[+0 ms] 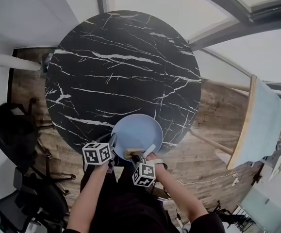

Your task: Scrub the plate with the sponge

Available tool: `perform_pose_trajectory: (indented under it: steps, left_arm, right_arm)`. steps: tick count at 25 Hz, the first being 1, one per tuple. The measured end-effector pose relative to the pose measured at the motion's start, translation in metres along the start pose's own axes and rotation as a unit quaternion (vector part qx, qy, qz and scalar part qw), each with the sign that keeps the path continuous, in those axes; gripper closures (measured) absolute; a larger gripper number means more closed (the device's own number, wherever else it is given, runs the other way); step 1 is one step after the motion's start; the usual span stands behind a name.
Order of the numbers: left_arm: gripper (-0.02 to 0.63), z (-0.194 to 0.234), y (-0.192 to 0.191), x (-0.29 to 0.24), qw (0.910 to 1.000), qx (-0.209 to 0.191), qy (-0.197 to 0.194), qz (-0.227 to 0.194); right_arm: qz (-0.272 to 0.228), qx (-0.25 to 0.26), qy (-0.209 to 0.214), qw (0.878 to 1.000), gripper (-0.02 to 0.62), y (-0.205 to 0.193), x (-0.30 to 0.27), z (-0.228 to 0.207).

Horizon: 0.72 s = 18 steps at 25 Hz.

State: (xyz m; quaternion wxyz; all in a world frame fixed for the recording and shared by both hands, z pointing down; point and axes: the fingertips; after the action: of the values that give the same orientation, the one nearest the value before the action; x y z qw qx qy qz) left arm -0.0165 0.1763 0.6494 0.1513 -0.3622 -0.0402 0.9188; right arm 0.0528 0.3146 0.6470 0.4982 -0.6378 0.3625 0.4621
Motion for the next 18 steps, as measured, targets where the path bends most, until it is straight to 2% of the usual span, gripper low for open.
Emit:
perform_pose_trajectory:
  steps: [2,4,7,9,14,18]
  left_arm:
    - [0.578,-0.002,-0.001,-0.002,0.9998,-0.016,0.002,0.010]
    - [0.580,-0.004,0.000,-0.002,0.9991,-0.036,0.005,0.020]
    - [0.581,-0.007,0.001,-0.002,0.9986,-0.045,0.001,0.027]
    - [0.581,-0.006,0.002,-0.003,0.9985,-0.047,-0.002,0.028]
    - [0.581,-0.007,0.001,-0.004,0.9984,-0.049,-0.004,0.029]
    - [0.583,-0.007,0.001,-0.004,0.9984,-0.048,-0.007,0.029]
  right_arm:
    - [0.015,0.011,0.026,1.000,0.574,-0.010,0.008,0.004]
    - [-0.003,0.003,0.027,1.000,0.572,-0.012,0.021,-0.004]
    - [-0.053,-0.058,-0.032,0.996,0.572,-0.004,0.047,-0.051]
    - [-0.068,-0.089,-0.079,0.991,0.574,0.002,0.054,-0.091]
    - [-0.059,-0.107,-0.152,0.981,0.574,0.011,0.036,-0.165]
    - [-0.031,-0.106,-0.180,0.977,0.572,0.009,0.017,-0.191]
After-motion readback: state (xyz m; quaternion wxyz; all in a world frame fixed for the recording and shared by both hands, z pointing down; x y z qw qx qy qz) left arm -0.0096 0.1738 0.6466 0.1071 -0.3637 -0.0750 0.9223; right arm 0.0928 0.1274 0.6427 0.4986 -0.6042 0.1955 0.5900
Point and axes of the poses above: the fingertips, and each gripper's own axes: x backward along the fingers, z to its left, y out of its top, and after that the axes turned 8 degrees about -y, right-handed
